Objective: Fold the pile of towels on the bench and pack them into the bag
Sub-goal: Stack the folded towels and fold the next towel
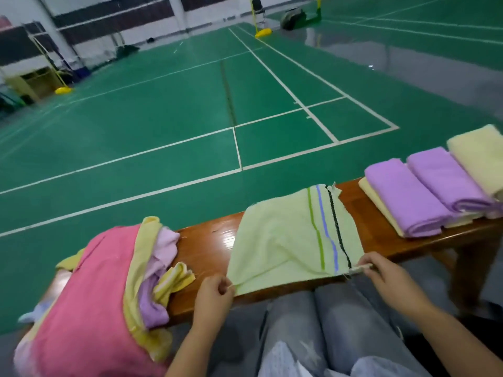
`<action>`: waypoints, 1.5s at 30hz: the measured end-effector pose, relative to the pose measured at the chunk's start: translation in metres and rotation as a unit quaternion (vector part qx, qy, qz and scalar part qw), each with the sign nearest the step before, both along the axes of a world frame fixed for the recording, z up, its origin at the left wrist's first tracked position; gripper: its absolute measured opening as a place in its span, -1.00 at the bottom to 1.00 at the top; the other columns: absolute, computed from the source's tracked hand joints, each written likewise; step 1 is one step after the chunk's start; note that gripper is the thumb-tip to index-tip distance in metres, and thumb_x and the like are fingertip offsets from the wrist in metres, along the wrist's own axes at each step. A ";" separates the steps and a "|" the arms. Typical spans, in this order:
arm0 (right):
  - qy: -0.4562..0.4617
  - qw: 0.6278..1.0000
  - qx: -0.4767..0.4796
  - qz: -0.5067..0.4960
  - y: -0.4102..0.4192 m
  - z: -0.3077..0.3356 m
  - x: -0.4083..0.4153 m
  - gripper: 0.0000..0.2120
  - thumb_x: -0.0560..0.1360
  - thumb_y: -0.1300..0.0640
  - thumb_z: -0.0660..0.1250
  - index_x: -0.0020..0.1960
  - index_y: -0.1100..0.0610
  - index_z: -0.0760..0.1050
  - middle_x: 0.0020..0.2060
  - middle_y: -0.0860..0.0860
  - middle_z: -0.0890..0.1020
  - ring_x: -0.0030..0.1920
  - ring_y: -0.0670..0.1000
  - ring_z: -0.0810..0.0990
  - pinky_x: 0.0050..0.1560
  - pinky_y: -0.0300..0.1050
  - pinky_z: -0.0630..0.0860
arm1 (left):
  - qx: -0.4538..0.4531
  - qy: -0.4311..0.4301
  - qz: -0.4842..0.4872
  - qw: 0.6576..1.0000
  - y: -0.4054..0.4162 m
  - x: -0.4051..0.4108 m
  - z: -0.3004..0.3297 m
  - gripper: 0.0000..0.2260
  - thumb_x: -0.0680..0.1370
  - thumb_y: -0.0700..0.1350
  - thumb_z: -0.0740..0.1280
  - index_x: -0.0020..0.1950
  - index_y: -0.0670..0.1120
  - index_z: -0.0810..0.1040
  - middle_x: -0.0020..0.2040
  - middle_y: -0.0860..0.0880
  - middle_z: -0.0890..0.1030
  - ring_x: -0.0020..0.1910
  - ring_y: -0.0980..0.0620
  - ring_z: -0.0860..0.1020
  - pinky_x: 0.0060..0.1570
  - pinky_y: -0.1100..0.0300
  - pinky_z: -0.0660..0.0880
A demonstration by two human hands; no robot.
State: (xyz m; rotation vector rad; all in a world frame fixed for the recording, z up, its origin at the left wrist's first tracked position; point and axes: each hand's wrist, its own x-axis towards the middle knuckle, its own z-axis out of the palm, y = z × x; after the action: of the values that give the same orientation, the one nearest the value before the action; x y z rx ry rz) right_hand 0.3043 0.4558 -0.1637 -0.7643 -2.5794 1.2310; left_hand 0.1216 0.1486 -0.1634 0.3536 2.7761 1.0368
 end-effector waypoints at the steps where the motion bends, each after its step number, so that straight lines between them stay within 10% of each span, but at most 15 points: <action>1: -0.019 1.000 -0.005 -0.009 -0.003 -0.008 0.004 -0.65 0.53 0.30 0.28 -0.14 -0.18 0.41 -0.17 -0.06 0.61 -0.10 0.00 0.57 -0.12 -0.08 0.47 | -0.038 0.007 -0.013 0.999 -0.001 0.003 -0.003 -0.82 0.44 -0.16 0.44 -0.27 0.03 0.48 -0.21 0.00 0.48 -0.19 -0.02 0.48 -0.23 0.18 0.31; 7: 0.006 0.998 -0.002 -0.062 -0.007 -0.016 0.003 -0.77 0.54 0.31 0.26 -0.09 -0.03 0.44 -0.11 0.08 0.62 -0.10 0.09 0.54 -0.12 -0.06 0.42 | -0.151 0.197 -0.120 0.961 0.020 0.002 0.015 -0.82 0.53 0.00 0.37 0.07 -0.04 0.59 0.03 0.02 0.50 -0.01 0.01 0.48 0.02 0.14 0.45; 14: 0.018 0.994 -0.033 -0.100 -0.002 -0.020 0.011 -0.80 0.55 0.30 0.26 -0.07 -0.01 0.45 -0.09 0.03 0.62 -0.10 0.02 0.53 -0.15 -0.12 0.38 | -0.174 0.148 -0.188 0.955 0.018 -0.013 0.012 -0.79 0.62 -0.09 0.21 0.21 0.00 0.55 0.17 0.07 0.50 0.13 0.10 0.43 0.03 0.32 0.34; 22: 0.055 0.990 -0.067 -0.107 -0.003 -0.018 0.010 -0.67 0.54 0.31 0.27 -0.16 -0.13 0.43 -0.19 -0.14 0.60 -0.12 -0.09 0.55 -0.21 -0.25 0.39 | 0.120 0.040 -0.048 0.991 -0.019 -0.002 0.020 -0.77 0.45 -0.42 0.37 -0.15 -0.07 0.57 -0.12 0.10 0.61 -0.09 0.19 0.54 -0.11 0.44 0.44; 27: 0.079 0.980 -0.141 -0.119 -0.003 -0.023 0.012 -0.64 0.54 0.39 0.22 -0.12 -0.08 0.49 -0.14 -0.10 0.66 -0.09 -0.15 0.65 -0.04 -0.32 0.54 | 0.281 -0.161 0.022 0.946 -0.025 0.008 0.019 -0.87 0.49 -0.42 0.33 -0.19 -0.23 0.53 -0.05 -0.02 0.67 -0.25 -0.04 0.59 -0.42 0.34 0.47; 34: 0.164 0.929 -0.290 -0.163 0.005 -0.002 -0.001 -0.77 0.55 0.45 0.16 -0.08 0.16 0.46 -0.05 0.12 0.61 -0.17 -0.15 0.68 -0.10 -0.34 0.59 | 0.404 -0.211 0.019 0.890 -0.012 -0.004 0.036 -0.94 0.47 -0.37 0.32 -0.13 -0.24 0.50 0.03 -0.20 0.65 0.03 -0.13 0.63 -0.06 0.14 0.63; 45: 0.264 0.929 -0.232 -0.117 0.043 0.134 -0.074 -0.78 0.63 0.28 0.11 -0.04 0.00 0.40 0.05 0.05 0.51 -0.19 -0.04 0.70 -0.38 -0.30 0.55 | 0.177 0.105 -0.073 0.976 0.032 -0.066 0.130 -0.68 0.47 -0.38 0.40 -0.11 0.08 0.53 -0.14 -0.02 0.63 -0.11 -0.08 0.59 -0.09 0.17 0.52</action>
State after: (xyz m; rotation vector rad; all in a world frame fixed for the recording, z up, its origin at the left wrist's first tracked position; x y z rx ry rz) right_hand 0.2300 0.4983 -0.0299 -0.6688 -1.7386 1.7051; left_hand 0.0558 0.1808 -0.0334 0.7391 2.6773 1.5354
